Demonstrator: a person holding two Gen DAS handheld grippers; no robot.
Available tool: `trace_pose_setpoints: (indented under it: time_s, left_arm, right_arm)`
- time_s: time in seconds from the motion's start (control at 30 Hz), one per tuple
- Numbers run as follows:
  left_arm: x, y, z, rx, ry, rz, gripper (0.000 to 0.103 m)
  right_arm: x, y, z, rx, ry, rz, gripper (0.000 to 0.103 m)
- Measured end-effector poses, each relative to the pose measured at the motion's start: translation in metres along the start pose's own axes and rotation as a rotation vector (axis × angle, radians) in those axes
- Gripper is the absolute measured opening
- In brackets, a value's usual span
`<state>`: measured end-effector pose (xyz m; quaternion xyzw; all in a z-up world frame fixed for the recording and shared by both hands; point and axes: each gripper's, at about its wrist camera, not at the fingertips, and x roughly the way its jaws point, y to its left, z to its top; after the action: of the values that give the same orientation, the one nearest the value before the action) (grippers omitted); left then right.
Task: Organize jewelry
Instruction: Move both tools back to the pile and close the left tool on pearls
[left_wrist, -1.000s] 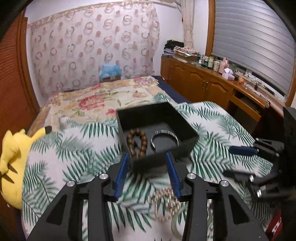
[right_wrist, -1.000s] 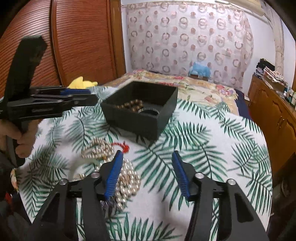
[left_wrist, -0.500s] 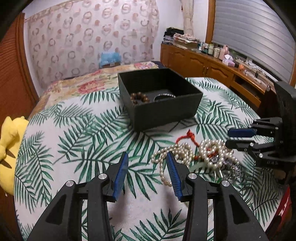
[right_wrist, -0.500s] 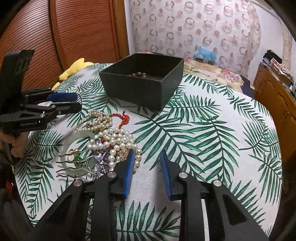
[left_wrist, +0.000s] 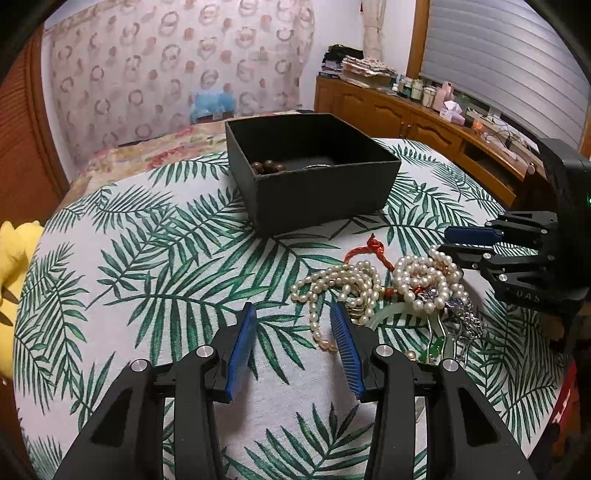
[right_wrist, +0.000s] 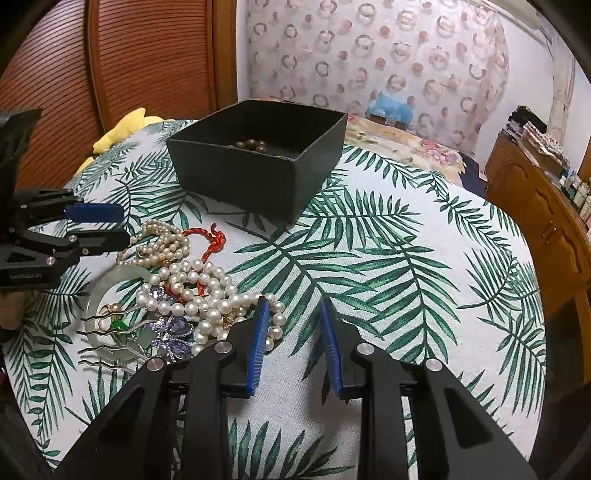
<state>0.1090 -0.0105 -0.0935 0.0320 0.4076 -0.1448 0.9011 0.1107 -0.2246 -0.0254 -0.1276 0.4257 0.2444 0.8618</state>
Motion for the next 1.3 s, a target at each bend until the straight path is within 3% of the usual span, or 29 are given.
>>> trace_pose_setpoints:
  time_s: [0.27, 0.7, 0.87, 0.93, 1.3]
  left_arm:
    - [0.007, -0.003, 0.005, 0.021, 0.019, -0.022, 0.040]
    - [0.017, 0.000, 0.019, 0.018, 0.035, -0.072, 0.020]
    - [0.019, 0.004, 0.020, 0.026, 0.033, -0.070, 0.019]
    - [0.021, 0.004, 0.020, 0.039, 0.039, -0.058, 0.013]
    - [0.020, -0.005, 0.016, 0.082, 0.060, -0.016, 0.012]
  right_arm:
    - [-0.001, -0.002, -0.002, 0.007, 0.000, 0.008, 0.030]
    - [-0.002, -0.001, -0.001, 0.010, 0.001, 0.011, 0.031]
    - [-0.002, -0.002, 0.000, 0.010, 0.002, 0.011, 0.031]
    - [-0.002, -0.002, -0.001, 0.012, 0.002, 0.013, 0.031]
    - [-0.002, -0.002, 0.000, 0.009, 0.001, 0.010, 0.031]
